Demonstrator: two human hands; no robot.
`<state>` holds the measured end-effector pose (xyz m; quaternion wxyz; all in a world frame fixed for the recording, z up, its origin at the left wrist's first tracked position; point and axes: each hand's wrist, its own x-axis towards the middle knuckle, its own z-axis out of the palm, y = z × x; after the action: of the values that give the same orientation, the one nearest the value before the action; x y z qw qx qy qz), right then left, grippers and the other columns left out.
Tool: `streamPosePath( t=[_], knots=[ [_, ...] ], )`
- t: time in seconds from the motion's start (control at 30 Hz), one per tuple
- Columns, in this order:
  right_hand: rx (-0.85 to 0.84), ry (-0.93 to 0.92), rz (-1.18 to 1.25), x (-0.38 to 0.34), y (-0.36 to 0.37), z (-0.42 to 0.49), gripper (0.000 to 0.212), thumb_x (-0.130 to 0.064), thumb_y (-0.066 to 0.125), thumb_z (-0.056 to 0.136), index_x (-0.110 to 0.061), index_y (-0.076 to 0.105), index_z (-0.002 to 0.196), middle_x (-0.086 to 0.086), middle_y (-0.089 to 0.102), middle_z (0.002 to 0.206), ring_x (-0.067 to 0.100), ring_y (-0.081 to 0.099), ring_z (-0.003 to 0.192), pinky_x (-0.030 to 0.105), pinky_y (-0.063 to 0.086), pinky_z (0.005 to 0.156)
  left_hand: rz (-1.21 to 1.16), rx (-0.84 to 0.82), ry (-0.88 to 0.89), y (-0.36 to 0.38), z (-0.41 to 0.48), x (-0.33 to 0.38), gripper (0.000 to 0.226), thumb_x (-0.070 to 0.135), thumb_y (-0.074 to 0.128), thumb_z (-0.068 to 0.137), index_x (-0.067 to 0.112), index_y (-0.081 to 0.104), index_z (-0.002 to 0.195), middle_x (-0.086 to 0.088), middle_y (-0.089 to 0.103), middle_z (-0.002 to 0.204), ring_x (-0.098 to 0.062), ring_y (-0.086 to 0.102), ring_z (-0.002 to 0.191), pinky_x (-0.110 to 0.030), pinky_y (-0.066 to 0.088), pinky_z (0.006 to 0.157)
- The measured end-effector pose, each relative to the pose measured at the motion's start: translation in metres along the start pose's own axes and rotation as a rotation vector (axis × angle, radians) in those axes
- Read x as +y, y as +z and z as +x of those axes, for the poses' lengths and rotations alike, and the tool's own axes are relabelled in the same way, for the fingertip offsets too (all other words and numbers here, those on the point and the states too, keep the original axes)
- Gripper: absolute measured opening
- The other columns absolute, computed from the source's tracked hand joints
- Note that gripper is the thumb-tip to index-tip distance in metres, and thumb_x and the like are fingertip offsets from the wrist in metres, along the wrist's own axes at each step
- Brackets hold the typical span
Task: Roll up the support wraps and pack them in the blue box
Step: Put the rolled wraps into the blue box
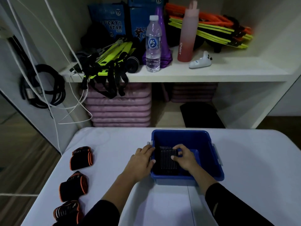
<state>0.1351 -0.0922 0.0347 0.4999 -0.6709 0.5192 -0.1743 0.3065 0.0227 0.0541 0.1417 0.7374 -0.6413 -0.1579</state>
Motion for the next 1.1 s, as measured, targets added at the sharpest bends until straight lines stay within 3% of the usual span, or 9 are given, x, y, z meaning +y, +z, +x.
streamPosePath(
  t=[0.07, 0.17, 0.33, 0.47, 0.67, 0.8, 0.87, 0.97, 1.1],
  knots=[
    [-0.007, -0.005, -0.054, 0.0, 0.006, 0.004, 0.025, -0.007, 0.068, 0.082, -0.014, 0.055, 0.102, 0.01, 0.056, 0.089, 0.023, 0.057, 0.083, 0.038, 0.054, 0.076, -0.002, -0.011, -0.009, 0.001, -0.001, 0.0, 0.053, 0.036, 0.039, 0.096, 0.023, 0.025, 0.146, 0.005, 0.023, 0.153, -0.02, 0.034, 0.128, -0.039, 0.037, 0.105],
    [0.011, -0.033, -0.129, 0.002, 0.013, 0.008, 0.025, -0.012, 0.068, 0.082, -0.018, 0.055, 0.102, 0.014, 0.062, 0.097, 0.029, 0.063, 0.085, 0.042, 0.057, 0.075, -0.009, -0.017, -0.02, 0.002, -0.001, 0.001, 0.054, 0.035, 0.039, 0.097, 0.023, 0.023, 0.146, 0.005, 0.02, 0.154, -0.02, 0.033, 0.129, -0.04, 0.037, 0.105],
    [-0.038, -0.038, -0.176, 0.004, 0.012, 0.01, 0.035, -0.02, 0.071, 0.081, -0.018, 0.055, 0.112, 0.011, 0.058, 0.106, 0.023, 0.06, 0.084, 0.03, 0.054, 0.066, -0.029, 0.006, -0.036, 0.006, -0.003, 0.003, 0.053, 0.034, 0.037, 0.097, 0.023, 0.021, 0.147, 0.005, 0.018, 0.155, -0.021, 0.034, 0.128, -0.039, 0.038, 0.104],
    [-0.104, -0.057, -0.24, 0.01, 0.013, 0.013, 0.048, -0.027, 0.076, 0.075, -0.025, 0.053, 0.117, 0.013, 0.051, 0.12, 0.028, 0.053, 0.109, 0.037, 0.052, 0.088, -0.02, 0.028, -0.059, 0.01, -0.006, 0.005, 0.052, 0.034, 0.034, 0.098, 0.023, 0.019, 0.147, 0.005, 0.019, 0.155, -0.021, 0.036, 0.126, -0.04, 0.04, 0.102],
    [-0.072, -0.071, -0.238, 0.006, 0.009, 0.005, 0.053, -0.033, 0.068, 0.083, -0.024, 0.047, 0.13, 0.016, 0.045, 0.128, 0.031, 0.046, 0.118, 0.032, 0.042, 0.095, -0.049, 0.108, -0.118, 0.007, -0.016, 0.013, 0.048, 0.032, 0.038, 0.097, 0.024, 0.028, 0.143, 0.002, 0.033, 0.147, -0.023, 0.041, 0.118, -0.039, 0.043, 0.098],
    [0.167, -0.306, -0.216, -0.008, 0.008, -0.023, 0.043, -0.026, 0.066, 0.085, -0.018, 0.052, 0.125, 0.011, 0.048, 0.124, 0.027, 0.046, 0.115, 0.037, 0.042, 0.096, -0.102, 0.221, -0.224, 0.001, -0.043, 0.011, 0.042, 0.029, 0.042, 0.096, 0.023, 0.04, 0.137, -0.002, 0.043, 0.138, -0.021, 0.042, 0.122, -0.035, 0.042, 0.099],
    [0.204, -0.454, -0.142, -0.019, 0.016, -0.041, 0.033, -0.019, 0.064, 0.086, -0.018, 0.056, 0.118, 0.005, 0.051, 0.117, 0.023, 0.05, 0.107, 0.036, 0.046, 0.09, -0.152, 0.32, -0.303, 0.0, -0.066, 0.002, 0.039, 0.024, 0.047, 0.094, 0.021, 0.047, 0.132, -0.002, 0.05, 0.13, -0.02, 0.044, 0.12, -0.031, 0.042, 0.096],
    [0.086, -0.58, -0.054, -0.036, 0.047, -0.073, 0.023, -0.011, 0.061, 0.087, -0.017, 0.059, 0.109, -0.001, 0.053, 0.104, 0.008, 0.053, 0.089, 0.022, 0.047, 0.08, -0.202, 0.441, -0.449, -0.002, -0.111, -0.023, 0.031, 0.016, 0.053, 0.09, 0.019, 0.059, 0.12, -0.003, 0.057, 0.117, -0.021, 0.049, 0.112, -0.028, 0.042, 0.089],
    [-0.187, -0.586, -0.038, -0.04, 0.117, -0.101, 0.022, -0.009, 0.056, 0.088, -0.022, 0.061, 0.105, -0.005, 0.056, 0.097, 0.003, 0.054, 0.08, 0.009, 0.043, 0.071, -0.165, 0.512, -0.662, -0.005, -0.17, -0.071, 0.026, 0.01, 0.056, 0.087, 0.014, 0.065, 0.111, -0.008, 0.06, 0.108, -0.028, 0.051, 0.106, -0.031, 0.041, 0.081]
  ],
)
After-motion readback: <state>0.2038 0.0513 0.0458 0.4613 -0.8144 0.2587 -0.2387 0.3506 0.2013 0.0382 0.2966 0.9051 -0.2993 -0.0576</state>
